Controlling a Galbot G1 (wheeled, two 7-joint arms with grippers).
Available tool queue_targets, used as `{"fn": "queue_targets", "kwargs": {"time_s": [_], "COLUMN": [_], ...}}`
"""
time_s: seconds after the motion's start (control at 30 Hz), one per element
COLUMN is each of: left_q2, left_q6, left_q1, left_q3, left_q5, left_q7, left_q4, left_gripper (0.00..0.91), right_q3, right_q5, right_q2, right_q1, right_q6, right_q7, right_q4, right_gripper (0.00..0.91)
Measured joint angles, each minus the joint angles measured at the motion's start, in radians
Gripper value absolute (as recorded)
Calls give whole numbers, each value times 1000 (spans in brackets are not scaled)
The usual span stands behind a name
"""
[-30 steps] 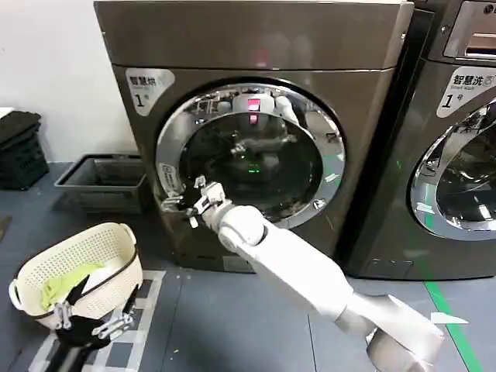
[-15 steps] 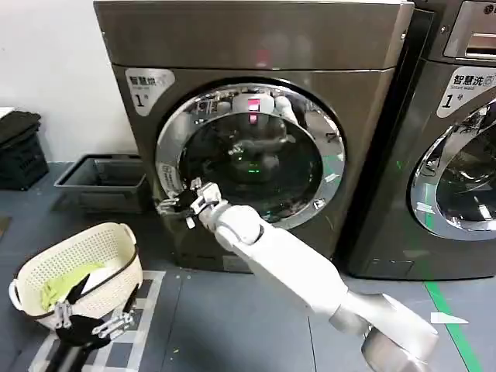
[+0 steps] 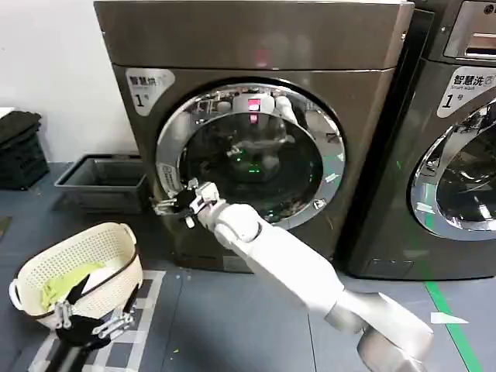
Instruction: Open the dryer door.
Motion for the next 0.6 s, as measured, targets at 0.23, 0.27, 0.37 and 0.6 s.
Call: {"fn": "queue_targets", "kwargs": {"time_s": [0.23,0.27,0.37,0.6], "left_q2": [5,5,8,12], "left_q6": [3,5,14,61], "left_q1": [-4,-4,5,8], "left_q3": [-5,-9,-20,-86], "left_q5": [-3,-3,-3,-63], "left_q7": [0,0,0,-14], "left_q4": [4,5,4,14], "left_gripper": [907,907,907,907], "right_q3": [-6,-7,-11,-26], "right_q5": [37,45,62,95], "right_q2": [-38,-46,-67,-120], "right_q1": [1,1,2,-8], "right_q6": [3,6,13,23], "right_q7": [-58,-70,-96,-141], "right_q4": [37,45,67,134], "right_gripper": [907,907,907,907]}}
